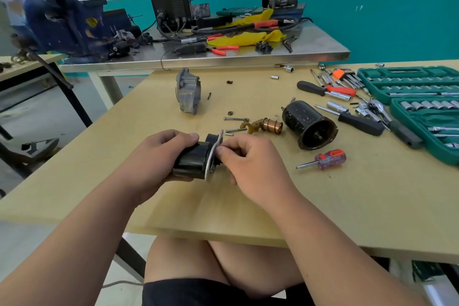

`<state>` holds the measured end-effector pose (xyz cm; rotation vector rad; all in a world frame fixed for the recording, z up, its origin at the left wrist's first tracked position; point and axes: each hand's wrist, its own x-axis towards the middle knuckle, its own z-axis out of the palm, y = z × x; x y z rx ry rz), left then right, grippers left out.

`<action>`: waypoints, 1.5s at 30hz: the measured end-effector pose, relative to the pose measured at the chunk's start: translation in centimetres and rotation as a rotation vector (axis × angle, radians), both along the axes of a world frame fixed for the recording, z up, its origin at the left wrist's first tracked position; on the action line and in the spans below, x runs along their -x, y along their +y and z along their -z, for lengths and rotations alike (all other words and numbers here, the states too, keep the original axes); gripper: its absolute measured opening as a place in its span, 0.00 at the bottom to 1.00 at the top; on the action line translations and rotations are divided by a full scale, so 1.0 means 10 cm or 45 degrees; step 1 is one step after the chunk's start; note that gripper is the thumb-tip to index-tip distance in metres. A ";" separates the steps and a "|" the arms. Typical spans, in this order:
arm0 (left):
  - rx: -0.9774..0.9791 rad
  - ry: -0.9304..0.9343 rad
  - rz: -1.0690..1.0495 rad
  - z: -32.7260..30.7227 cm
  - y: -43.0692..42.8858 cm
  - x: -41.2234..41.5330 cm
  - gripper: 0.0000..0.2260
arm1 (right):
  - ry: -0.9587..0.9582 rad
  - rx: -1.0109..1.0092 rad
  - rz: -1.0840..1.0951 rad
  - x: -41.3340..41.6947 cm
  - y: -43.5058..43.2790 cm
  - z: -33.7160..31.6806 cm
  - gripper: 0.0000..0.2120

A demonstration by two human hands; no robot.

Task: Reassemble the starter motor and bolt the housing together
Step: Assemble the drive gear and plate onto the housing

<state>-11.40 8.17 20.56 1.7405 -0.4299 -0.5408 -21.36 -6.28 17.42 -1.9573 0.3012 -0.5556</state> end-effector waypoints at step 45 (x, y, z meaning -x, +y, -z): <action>-0.530 -1.092 -0.141 0.49 0.09 0.35 0.17 | -0.007 0.369 0.050 0.00 0.21 0.16 0.03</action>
